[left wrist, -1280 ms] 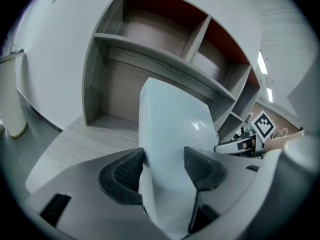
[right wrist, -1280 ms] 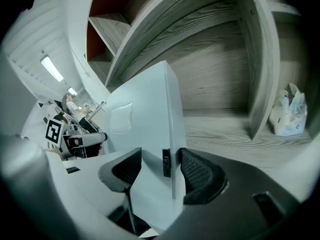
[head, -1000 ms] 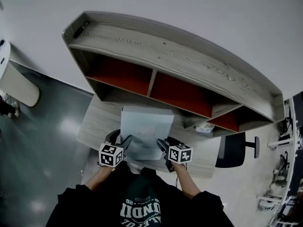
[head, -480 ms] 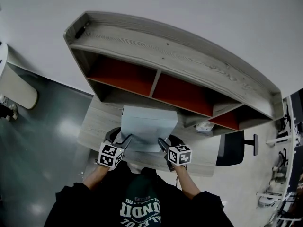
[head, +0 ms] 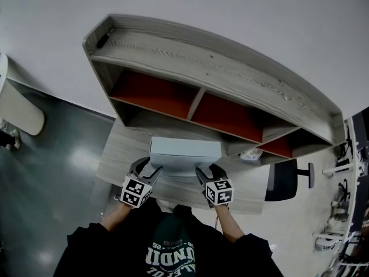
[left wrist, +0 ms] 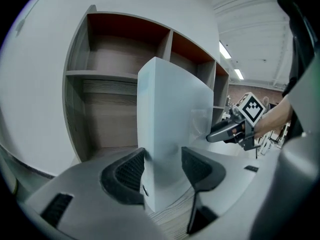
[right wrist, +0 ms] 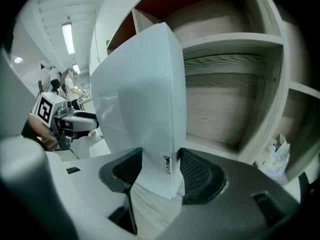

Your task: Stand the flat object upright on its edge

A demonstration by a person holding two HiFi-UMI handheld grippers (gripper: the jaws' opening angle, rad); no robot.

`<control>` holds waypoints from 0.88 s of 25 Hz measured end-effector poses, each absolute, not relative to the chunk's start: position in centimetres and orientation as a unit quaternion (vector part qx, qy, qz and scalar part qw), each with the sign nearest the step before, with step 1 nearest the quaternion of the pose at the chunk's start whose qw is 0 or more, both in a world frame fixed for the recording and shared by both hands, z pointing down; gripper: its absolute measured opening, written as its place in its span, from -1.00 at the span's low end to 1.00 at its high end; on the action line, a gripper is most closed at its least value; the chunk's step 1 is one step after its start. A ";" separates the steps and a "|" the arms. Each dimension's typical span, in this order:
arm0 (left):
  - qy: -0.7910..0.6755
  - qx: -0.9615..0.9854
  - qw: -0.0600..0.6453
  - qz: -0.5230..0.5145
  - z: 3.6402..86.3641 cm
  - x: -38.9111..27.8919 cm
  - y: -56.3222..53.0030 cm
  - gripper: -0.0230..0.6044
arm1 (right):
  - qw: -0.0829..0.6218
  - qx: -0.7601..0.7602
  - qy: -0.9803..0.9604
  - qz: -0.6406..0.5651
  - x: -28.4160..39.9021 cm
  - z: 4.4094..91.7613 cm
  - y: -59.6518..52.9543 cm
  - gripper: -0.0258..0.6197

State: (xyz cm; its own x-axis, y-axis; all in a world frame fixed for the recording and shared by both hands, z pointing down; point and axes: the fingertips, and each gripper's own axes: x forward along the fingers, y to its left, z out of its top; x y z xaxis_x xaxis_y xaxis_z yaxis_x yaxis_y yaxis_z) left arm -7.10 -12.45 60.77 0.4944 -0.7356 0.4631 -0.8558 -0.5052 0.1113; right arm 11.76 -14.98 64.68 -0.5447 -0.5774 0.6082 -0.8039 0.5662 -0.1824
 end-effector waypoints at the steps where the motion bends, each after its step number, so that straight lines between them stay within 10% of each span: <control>1: -0.465 0.851 0.164 0.182 60.8 -7.1 -12.3 -0.19 | 0.251 0.410 -0.849 0.219 11.8 64.7 -14.9 -0.13; 22: -0.384 0.888 0.154 0.201 62.2 -8.1 -10.8 -0.17 | 0.242 0.450 -0.839 0.187 11.5 66.2 -13.4 -0.15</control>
